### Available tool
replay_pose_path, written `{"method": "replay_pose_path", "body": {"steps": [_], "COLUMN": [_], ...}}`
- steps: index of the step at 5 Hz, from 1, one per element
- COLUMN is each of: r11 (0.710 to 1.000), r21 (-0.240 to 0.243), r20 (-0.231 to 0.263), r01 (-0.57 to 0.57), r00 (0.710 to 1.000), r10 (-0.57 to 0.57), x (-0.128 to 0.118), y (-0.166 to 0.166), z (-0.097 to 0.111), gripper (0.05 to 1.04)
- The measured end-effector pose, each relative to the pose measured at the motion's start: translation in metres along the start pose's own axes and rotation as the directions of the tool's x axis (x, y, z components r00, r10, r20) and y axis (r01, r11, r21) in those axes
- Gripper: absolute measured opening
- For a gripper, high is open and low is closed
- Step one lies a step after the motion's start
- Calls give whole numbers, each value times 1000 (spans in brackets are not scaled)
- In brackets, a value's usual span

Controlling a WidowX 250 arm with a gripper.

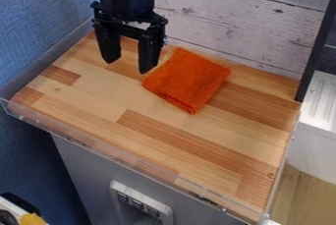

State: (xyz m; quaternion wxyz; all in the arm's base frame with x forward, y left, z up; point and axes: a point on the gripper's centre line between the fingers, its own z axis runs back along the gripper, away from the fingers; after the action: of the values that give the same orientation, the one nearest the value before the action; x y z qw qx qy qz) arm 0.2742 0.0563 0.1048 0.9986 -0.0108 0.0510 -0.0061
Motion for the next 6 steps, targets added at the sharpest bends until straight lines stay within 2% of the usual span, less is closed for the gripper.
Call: {"method": "replay_pose_path", "body": {"steps": [1,2,5,6], "r11": [1000,1000,995,994], "r21": [1,8,51,54], "r20": [3,26,122,126], "r01": [2,24,84,100], "r00": [1000,999,988,986], "r10": [-2,-24,-89,-106], "x": [4,23,70,80], "y": [0,-9,-27,-27], "z": [0,1,20,26], "gripper": [998,998,997,952]}}
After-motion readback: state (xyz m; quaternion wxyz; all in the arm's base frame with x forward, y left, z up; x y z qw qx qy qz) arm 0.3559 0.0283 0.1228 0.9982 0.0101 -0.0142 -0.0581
